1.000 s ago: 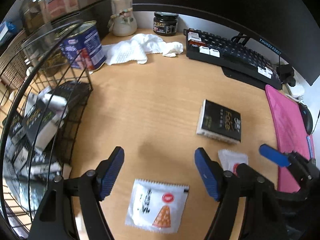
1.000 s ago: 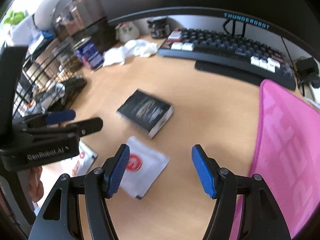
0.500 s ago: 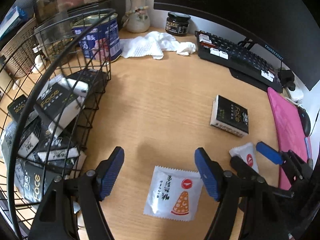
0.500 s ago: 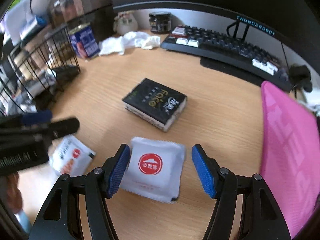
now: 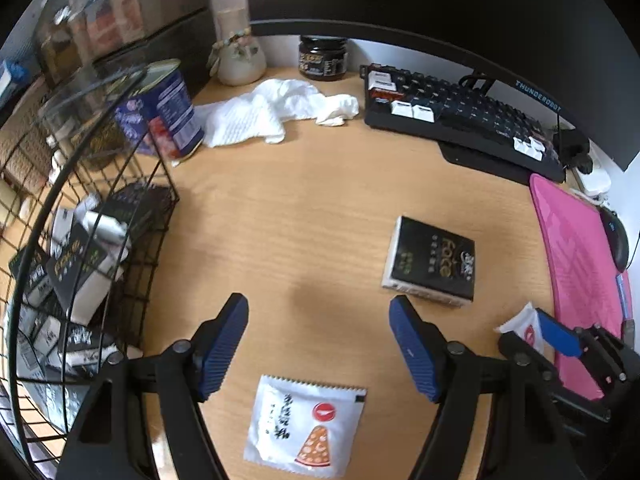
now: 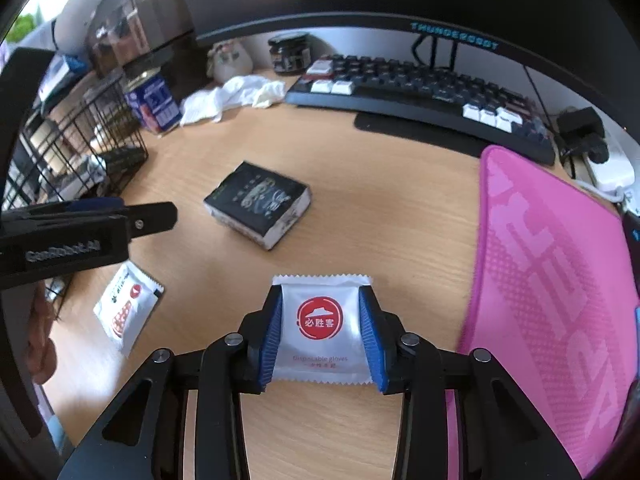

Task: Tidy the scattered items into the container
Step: 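Grasp the Face pack with the left tool while the right tool holds the packet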

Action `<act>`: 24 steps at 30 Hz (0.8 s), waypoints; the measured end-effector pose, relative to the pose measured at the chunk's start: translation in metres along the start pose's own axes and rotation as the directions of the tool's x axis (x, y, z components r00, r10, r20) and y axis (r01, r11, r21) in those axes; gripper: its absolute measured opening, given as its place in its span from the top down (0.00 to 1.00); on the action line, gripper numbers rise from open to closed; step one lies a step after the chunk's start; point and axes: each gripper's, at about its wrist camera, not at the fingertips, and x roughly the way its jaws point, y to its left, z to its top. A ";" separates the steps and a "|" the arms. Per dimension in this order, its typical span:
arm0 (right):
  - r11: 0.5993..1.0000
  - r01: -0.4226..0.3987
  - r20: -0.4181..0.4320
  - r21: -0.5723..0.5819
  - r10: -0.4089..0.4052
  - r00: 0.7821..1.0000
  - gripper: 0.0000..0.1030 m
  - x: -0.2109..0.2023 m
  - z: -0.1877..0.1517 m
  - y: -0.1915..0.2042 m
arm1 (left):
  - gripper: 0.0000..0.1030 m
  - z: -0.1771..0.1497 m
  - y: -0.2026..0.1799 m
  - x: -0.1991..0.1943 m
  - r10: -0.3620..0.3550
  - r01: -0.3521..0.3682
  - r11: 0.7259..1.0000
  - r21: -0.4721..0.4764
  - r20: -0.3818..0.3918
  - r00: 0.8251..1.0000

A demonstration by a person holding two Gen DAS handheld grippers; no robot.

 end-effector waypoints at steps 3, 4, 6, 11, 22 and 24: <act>1.000 -0.007 0.014 0.012 0.007 1.000 0.65 -0.005 0.003 -0.007 | 0.25 0.004 -0.010 0.002 0.001 -0.001 1.000 0.020 -0.001 1.000; 1.000 -0.012 0.018 0.018 0.012 1.000 0.65 -0.006 0.005 -0.010 | 0.25 0.005 -0.013 0.003 -0.002 0.002 1.000 0.022 -0.003 1.000; 1.000 -0.015 0.024 0.024 0.015 1.000 0.64 -0.007 0.006 -0.015 | 0.25 0.007 -0.020 0.008 -0.006 0.006 0.999 0.032 -0.009 1.000; 0.998 -0.022 0.036 0.051 0.021 0.999 0.64 -0.010 0.008 -0.031 | 0.22 0.012 -0.036 0.018 -0.006 0.006 0.999 0.053 -0.009 1.000; 0.995 -0.050 0.038 0.089 0.046 0.998 0.64 -0.009 0.015 -0.055 | 0.20 0.032 -0.051 0.027 -0.077 0.077 0.997 0.028 -0.016 0.997; 0.995 -0.050 0.044 0.091 0.046 0.998 0.64 -0.010 0.016 -0.057 | 0.20 0.037 -0.055 0.030 -0.060 0.061 0.998 0.035 -0.018 0.998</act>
